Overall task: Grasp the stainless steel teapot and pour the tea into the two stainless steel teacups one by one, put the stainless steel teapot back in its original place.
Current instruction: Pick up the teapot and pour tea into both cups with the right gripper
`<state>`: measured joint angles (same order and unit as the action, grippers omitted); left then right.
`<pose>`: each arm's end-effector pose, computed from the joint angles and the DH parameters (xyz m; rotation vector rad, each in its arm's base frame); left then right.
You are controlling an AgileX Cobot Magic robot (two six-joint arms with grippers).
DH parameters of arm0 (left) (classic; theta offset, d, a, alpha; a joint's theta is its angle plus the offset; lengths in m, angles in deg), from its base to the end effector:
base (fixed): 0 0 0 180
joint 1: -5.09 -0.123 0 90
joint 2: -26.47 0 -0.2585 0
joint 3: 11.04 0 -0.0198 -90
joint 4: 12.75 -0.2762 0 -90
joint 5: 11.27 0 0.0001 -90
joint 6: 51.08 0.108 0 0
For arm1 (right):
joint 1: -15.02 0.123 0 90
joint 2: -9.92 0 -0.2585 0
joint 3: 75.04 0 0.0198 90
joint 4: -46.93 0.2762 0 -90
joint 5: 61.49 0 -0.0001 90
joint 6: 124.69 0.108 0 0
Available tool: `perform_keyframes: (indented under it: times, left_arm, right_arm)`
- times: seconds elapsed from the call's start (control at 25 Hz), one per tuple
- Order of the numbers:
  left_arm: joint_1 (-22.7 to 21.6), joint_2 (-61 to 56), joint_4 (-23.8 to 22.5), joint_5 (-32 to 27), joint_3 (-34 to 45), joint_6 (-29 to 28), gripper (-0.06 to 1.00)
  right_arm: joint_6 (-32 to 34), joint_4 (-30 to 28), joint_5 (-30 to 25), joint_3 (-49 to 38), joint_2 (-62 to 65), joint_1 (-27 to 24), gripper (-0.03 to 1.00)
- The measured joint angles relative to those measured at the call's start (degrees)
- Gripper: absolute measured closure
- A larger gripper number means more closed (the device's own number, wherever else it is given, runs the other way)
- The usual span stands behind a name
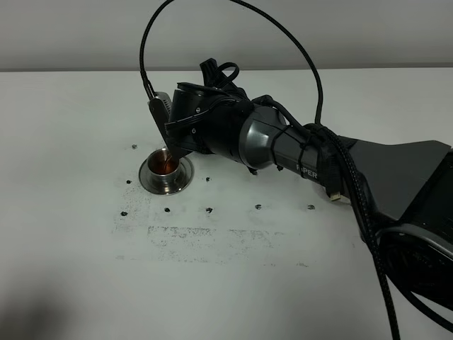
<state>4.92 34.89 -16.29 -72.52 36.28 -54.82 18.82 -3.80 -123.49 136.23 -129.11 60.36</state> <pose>0.0575 0.0060 0.2837 -0.0732 2.0392 0.0349 0.3998 0.2995 0.1541 -2.1012 1.6774 -1.1377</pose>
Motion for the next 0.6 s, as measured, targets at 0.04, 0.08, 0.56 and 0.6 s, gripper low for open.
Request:
perform_keyframes:
  times: [0.04,0.08,0.56,0.6]
  left_arm:
    - [0.0,0.0,0.0,0.0,0.0,0.0,0.38]
    - [0.0,0.0,0.0,0.0,0.0,0.0,0.38]
    - [0.0,0.0,0.0,0.0,0.0,0.0,0.38]
    - [0.0,0.0,0.0,0.0,0.0,0.0,0.38]
  right_arm:
    - [0.1,-0.3,0.0,0.0,0.0,0.0,0.79]
    - [0.2,-0.5,0.0,0.0,0.0,0.1,0.79]
    - [0.1,-2.9,-0.3,0.0,0.0,1.2,0.79]
    - [0.1,-3.5,-0.3,0.0,0.0,1.4,0.79]
